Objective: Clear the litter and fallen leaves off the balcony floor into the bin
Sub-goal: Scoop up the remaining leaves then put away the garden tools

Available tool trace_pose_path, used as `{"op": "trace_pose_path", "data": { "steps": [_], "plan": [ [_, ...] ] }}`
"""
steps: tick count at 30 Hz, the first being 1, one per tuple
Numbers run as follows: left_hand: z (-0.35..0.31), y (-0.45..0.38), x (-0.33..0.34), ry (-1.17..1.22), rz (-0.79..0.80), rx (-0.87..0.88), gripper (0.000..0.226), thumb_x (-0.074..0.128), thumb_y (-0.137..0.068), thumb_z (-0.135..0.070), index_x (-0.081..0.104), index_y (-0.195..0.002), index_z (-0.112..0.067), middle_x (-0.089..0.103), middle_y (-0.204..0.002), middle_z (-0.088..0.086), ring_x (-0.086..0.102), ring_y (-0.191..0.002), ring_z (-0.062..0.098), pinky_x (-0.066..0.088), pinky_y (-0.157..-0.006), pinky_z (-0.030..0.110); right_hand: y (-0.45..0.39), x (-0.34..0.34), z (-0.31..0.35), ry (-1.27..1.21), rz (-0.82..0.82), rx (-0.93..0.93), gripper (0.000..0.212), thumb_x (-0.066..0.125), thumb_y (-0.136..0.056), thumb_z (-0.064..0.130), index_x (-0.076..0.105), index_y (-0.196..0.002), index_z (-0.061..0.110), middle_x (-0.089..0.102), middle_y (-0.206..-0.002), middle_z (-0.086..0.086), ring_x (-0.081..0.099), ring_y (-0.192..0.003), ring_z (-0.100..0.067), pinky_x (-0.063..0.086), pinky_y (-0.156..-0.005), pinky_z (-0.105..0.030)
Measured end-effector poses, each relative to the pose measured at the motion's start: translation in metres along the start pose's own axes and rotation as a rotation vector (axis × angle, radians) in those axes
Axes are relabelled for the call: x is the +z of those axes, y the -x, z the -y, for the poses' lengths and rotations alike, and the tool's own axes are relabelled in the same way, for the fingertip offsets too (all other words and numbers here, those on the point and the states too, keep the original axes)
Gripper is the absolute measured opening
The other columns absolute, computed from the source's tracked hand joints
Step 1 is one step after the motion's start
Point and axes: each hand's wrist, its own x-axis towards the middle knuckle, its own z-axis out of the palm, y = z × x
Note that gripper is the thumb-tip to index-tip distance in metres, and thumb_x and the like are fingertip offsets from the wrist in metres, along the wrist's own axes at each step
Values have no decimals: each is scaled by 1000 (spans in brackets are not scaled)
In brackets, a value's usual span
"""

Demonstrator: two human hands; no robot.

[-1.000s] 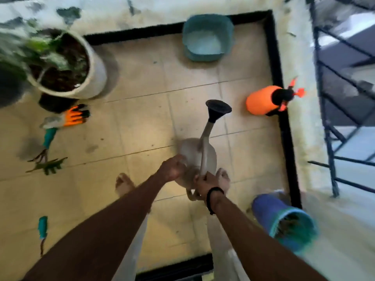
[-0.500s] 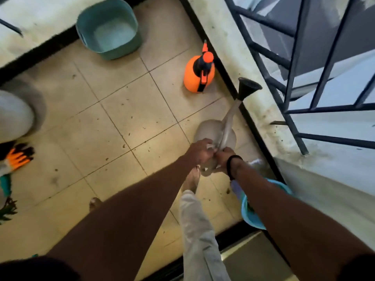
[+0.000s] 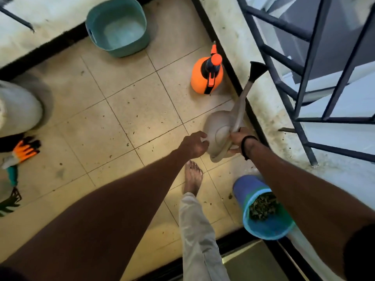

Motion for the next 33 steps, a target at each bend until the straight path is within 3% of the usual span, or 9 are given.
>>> {"op": "trace_pose_path", "data": {
  "steps": [3,6,13,16,18,19,21,23,33],
  "plan": [
    [23,8,-9,39,-38,-18,41,55,-101,-37,56,-138,-21,63,-136,11,58,-126,30,44,-107,33,-6,1,-1,47,-30,-11,41,66,-89,21,57,-129,22,62,-123,-12,63,-107,-39,62,-63,-49],
    [41,17,-20,59,-71,-31,40,54,-102,-37,57,-138,-20,62,-138,11,57,-128,30,42,-108,31,-6,1,-5,101,-112,-46,43,69,-85,24,57,-126,24,65,-119,-10,64,-103,-36,61,-83,-54],
    [83,59,-57,245,-173,-49,31,58,-100,-38,65,-125,-21,66,-133,6,60,-124,28,44,-104,30,78,45,9,286,-354,-196,66,67,-84,29,50,-142,3,61,-135,-16,60,-121,-36,52,-98,-41],
    [104,80,-70,346,-173,-33,26,58,-100,-37,69,-117,-21,71,-124,7,64,-120,27,48,-102,32,116,78,15,462,-263,-240,35,60,-96,19,57,-124,-1,59,-114,-13,61,-115,-30,47,-76,-28],
    [135,101,-88,426,-210,-34,25,59,-99,-36,71,-115,-20,72,-121,7,66,-117,26,48,-103,33,141,119,17,532,-158,-280,38,61,-95,26,59,-127,5,63,-118,-9,63,-109,-28,53,-79,-31],
    [153,110,-95,465,-230,-30,25,60,-99,-35,71,-115,-19,73,-120,8,66,-116,26,49,-102,33,153,140,18,530,-128,-294,36,62,-93,29,61,-123,9,68,-114,-9,67,-99,-26,56,-78,-34],
    [197,132,-111,542,-277,-47,26,60,-99,-35,72,-115,-18,73,-118,9,67,-115,28,50,-100,35,180,193,22,473,-26,-282,17,66,-94,24,64,-108,14,74,-95,-13,70,-74,-20,55,-62,-31],
    [245,152,-122,612,-323,-70,28,60,-99,-36,72,-116,-18,73,-119,9,67,-115,29,52,-99,35,203,246,20,490,36,-316,4,67,-93,19,65,-94,16,76,-91,-17,70,-68,-22,51,-56,-29],
    [510,289,-111,1056,-548,-348,25,61,-97,-33,71,-116,-20,72,-118,10,67,-113,33,56,-95,39,345,518,-23,844,312,-449,11,68,-92,7,66,-82,12,72,-82,-14,65,-69,-26,46,-55,-26]
  ]
}}
